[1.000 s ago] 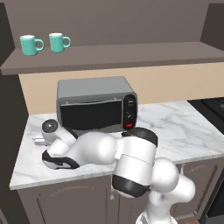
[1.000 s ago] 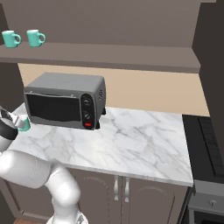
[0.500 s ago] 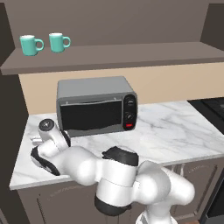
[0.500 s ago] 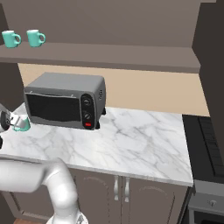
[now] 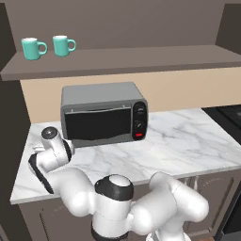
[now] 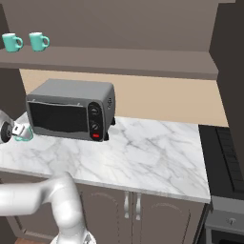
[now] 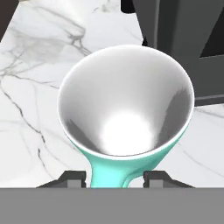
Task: Pick the mug on the counter and place it in the cabinet with the handle facing the right, like the mugs already inside.
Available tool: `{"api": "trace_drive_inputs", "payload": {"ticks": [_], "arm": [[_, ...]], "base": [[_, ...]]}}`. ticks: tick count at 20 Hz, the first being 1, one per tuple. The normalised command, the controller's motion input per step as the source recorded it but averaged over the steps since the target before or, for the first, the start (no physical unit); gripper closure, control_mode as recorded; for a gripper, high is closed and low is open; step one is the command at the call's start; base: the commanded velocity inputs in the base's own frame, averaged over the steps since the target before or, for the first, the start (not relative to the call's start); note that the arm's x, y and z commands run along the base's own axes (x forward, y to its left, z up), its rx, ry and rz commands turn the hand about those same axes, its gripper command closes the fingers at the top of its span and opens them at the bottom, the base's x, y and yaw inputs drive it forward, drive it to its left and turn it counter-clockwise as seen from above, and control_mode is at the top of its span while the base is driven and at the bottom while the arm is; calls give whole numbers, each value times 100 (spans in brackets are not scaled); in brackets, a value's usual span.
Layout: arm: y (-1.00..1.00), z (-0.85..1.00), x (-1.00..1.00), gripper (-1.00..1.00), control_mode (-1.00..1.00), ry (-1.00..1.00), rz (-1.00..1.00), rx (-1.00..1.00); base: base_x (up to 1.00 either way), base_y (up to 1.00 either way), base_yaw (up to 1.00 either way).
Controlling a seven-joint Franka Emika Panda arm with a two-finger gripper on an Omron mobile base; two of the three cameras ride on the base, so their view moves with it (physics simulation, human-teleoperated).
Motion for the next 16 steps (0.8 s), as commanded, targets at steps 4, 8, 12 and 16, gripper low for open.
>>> {"api": "trace_drive_inputs", "payload": {"ticks": [4, 8, 12, 16], "arm": [[1, -8, 8, 100, -100, 0, -1, 0], [2, 0, 0, 100, -100, 0, 0, 0], [0, 4, -8, 100, -100, -3, 0, 0], [0, 25, -27, 100, -100, -10, 0, 0]], "base": [[0, 0, 0], [0, 0, 0], [0, 0, 0], [0, 0, 0]]}}
